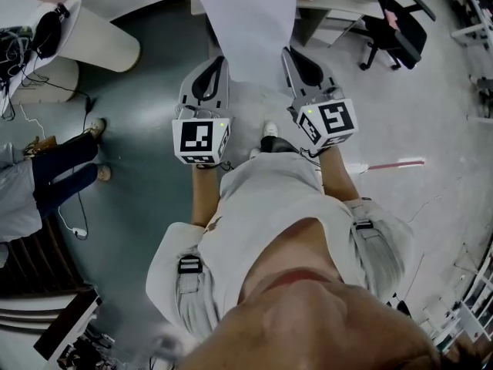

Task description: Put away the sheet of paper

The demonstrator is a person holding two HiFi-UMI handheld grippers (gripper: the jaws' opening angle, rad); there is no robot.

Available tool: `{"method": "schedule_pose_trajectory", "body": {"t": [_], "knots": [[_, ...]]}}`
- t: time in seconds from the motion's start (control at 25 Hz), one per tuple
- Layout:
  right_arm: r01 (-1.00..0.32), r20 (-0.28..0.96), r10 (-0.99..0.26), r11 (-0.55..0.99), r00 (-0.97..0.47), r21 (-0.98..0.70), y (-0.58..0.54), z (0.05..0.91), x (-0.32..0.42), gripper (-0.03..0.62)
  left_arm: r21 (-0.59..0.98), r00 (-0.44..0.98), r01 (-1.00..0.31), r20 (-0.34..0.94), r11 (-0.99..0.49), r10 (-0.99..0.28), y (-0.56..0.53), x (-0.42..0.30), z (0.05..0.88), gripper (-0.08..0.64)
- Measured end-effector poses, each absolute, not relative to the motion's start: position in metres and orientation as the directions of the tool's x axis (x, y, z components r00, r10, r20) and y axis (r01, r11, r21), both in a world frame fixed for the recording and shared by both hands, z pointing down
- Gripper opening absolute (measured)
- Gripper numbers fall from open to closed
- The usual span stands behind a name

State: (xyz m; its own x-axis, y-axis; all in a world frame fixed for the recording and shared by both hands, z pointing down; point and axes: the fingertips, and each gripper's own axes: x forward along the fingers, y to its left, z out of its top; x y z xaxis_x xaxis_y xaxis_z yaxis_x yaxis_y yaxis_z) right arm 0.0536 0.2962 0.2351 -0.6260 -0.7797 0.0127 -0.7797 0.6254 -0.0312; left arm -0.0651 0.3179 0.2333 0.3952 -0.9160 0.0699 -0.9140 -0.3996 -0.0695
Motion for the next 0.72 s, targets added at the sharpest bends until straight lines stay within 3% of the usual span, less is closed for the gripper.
{"method": "schedule_pose_trajectory", "body": {"t": [0.72], "knots": [[-0.741,0.022,-0.741,0.671,-0.671,-0.035,0.205,0.234,0.077,0.020,-0.087,0.344,-0.933,0.071,-0.349,-0.936,0.223,-0.034,0.225,0.021]]}}
